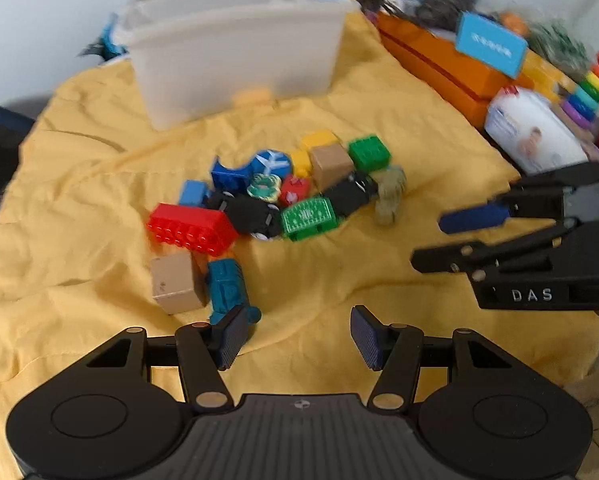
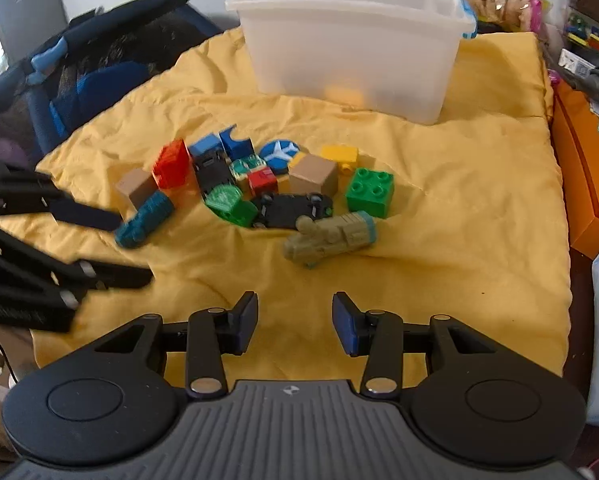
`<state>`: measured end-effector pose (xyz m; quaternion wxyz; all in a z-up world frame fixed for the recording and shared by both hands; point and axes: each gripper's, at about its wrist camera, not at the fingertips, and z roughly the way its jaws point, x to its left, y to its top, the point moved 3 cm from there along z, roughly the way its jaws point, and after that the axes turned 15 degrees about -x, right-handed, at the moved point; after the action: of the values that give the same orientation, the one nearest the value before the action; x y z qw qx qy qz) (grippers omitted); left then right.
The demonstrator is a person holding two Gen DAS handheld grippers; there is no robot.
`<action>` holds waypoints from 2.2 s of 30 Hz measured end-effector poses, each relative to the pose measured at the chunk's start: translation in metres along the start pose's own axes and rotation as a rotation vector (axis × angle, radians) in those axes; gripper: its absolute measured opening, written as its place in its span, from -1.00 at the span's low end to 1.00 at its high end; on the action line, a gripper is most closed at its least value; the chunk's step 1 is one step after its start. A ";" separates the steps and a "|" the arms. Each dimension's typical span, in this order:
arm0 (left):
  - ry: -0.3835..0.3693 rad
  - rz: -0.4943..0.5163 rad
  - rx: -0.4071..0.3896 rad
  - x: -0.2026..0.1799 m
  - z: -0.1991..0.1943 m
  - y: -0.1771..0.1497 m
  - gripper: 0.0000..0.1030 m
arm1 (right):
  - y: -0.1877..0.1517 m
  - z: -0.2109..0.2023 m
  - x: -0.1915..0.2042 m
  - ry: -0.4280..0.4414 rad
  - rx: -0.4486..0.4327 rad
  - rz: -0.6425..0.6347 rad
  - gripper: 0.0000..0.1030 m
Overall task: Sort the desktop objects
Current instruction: 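Move both open tools back toward the toy pile, then grasp a green car with the right tool while the left tool grasps a white-red car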
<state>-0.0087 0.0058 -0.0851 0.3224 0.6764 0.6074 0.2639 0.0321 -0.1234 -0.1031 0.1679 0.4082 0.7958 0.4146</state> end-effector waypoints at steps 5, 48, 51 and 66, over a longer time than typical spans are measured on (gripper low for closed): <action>-0.129 0.009 0.001 0.002 0.015 -0.003 0.17 | -0.001 0.006 0.021 -0.044 0.000 -0.005 -0.33; 0.095 -0.372 0.032 0.061 0.068 0.039 -0.31 | 0.006 0.020 0.004 0.143 0.011 -0.103 -0.65; 0.068 -0.445 0.035 0.064 0.077 0.039 -0.31 | -0.003 0.010 0.014 0.142 -0.002 -0.158 -0.65; 0.046 -0.579 -0.006 0.072 0.100 0.053 -0.36 | -0.002 0.023 0.012 0.126 -0.028 -0.116 -0.49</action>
<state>0.1093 0.0629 -0.1126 0.3725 0.4676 0.7816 0.1779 0.0379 -0.1022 -0.1174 0.1470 0.3319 0.8212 0.4403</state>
